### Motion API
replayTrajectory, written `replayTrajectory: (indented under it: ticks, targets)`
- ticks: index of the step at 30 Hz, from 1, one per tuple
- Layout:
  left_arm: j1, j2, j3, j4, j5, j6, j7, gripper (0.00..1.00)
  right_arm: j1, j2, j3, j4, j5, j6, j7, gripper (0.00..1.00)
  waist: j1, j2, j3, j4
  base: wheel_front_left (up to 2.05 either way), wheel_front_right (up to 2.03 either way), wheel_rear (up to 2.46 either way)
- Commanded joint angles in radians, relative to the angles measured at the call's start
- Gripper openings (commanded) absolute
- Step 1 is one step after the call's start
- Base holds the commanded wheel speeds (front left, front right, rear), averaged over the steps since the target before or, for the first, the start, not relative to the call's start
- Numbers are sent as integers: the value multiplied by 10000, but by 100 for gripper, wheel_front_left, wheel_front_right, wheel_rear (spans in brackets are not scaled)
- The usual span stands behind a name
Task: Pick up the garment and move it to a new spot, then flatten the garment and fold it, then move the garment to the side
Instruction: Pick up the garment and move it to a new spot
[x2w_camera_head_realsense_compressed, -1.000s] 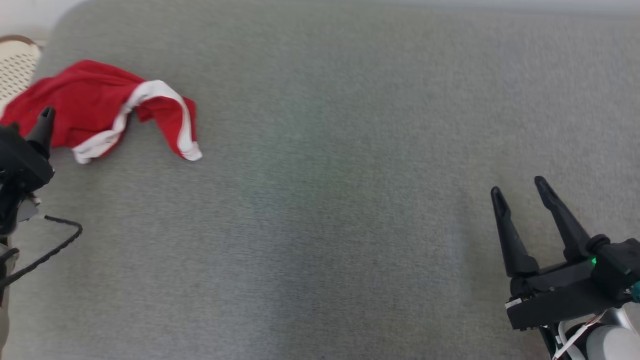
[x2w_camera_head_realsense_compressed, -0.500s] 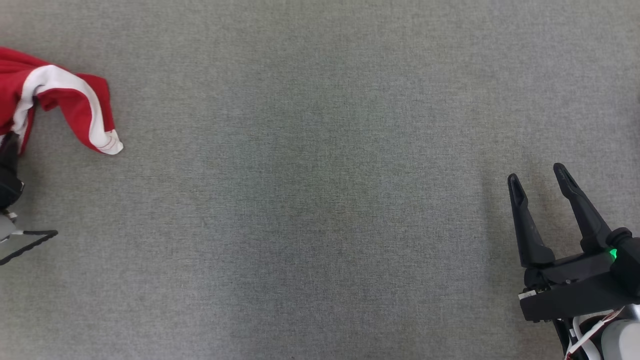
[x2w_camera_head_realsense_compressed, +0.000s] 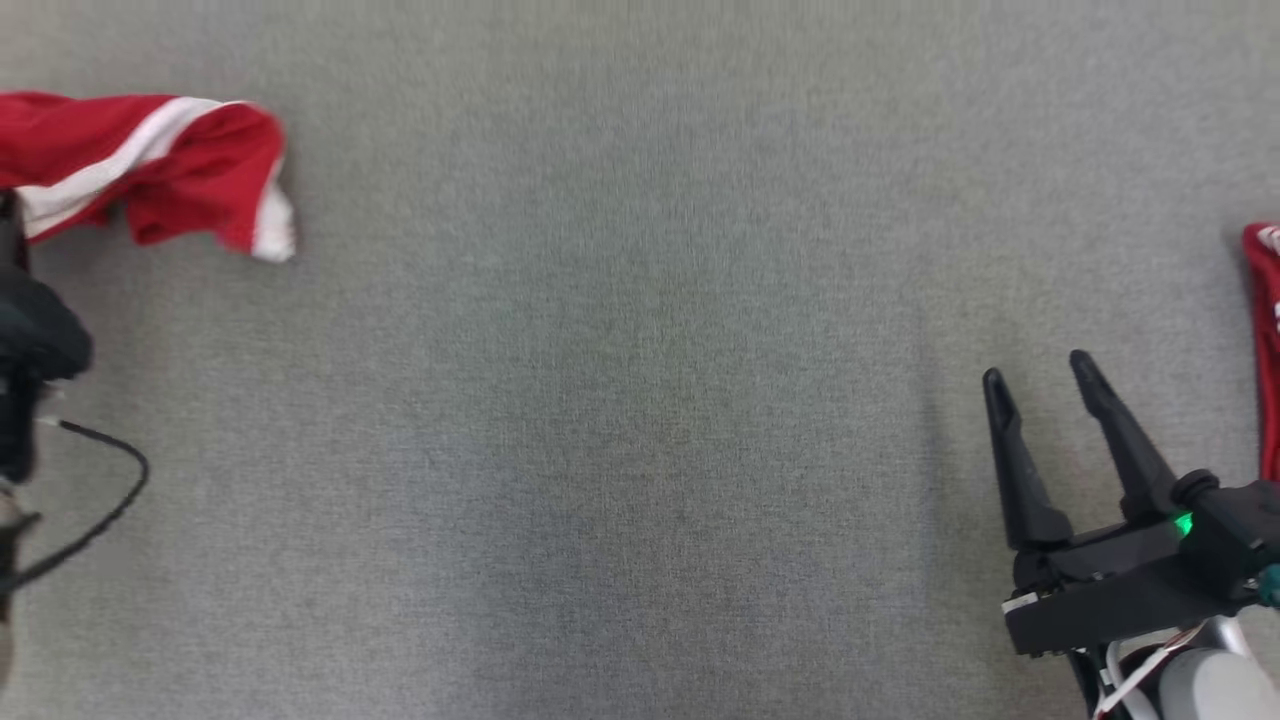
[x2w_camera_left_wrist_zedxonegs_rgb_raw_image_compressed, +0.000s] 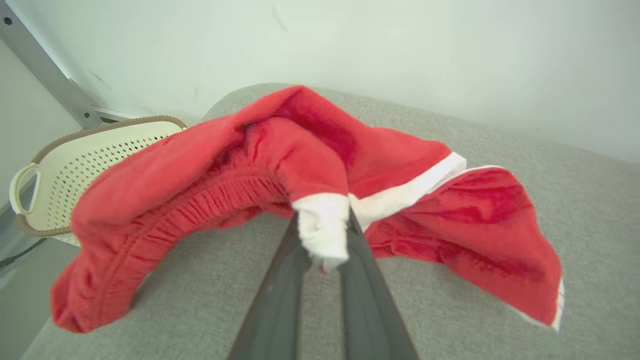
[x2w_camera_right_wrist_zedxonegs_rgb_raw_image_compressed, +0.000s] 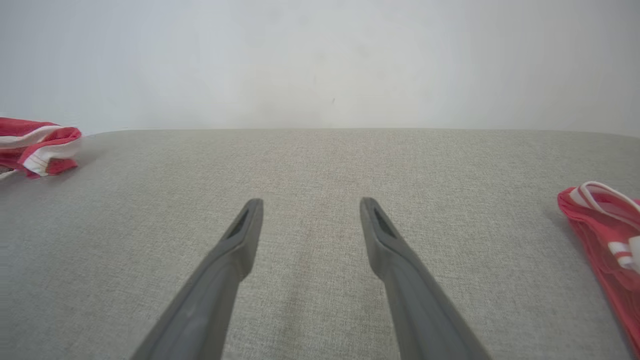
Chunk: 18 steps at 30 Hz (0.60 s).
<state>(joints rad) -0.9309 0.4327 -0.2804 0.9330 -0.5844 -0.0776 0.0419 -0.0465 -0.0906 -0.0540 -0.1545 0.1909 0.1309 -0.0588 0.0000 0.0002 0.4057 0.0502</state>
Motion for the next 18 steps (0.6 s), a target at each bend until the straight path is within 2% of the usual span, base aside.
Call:
replayTrajectory:
  ticks: [1,4,10,11,18]
  targets:
    - [324,12,-50,-289,137,163,-169,0,43,61,46,67,99,-4,-66,100,0,-2,-471,18,0,0,0]
    - [896,-154,-109,-1424,242,601,-384,0,110,147,105,295,160,-4,-191,100,0,-2,-855,-48,0,0,0]
    - [2777,-375,-238,-4648,398,1788,-256,0,146,287,259,611,221,-4,-418,100,0,-2,-1427,-351,0,0,0]
    - [3532,-373,-376,-5823,504,2217,-14,0,154,326,338,731,247,-4,-476,100,0,-2,-1607,-515,0,0,0]
    - [5384,-812,-1331,-9167,830,3054,781,0,123,382,457,1062,392,-4,-675,100,0,-2,-1979,-1267,0,0,0]
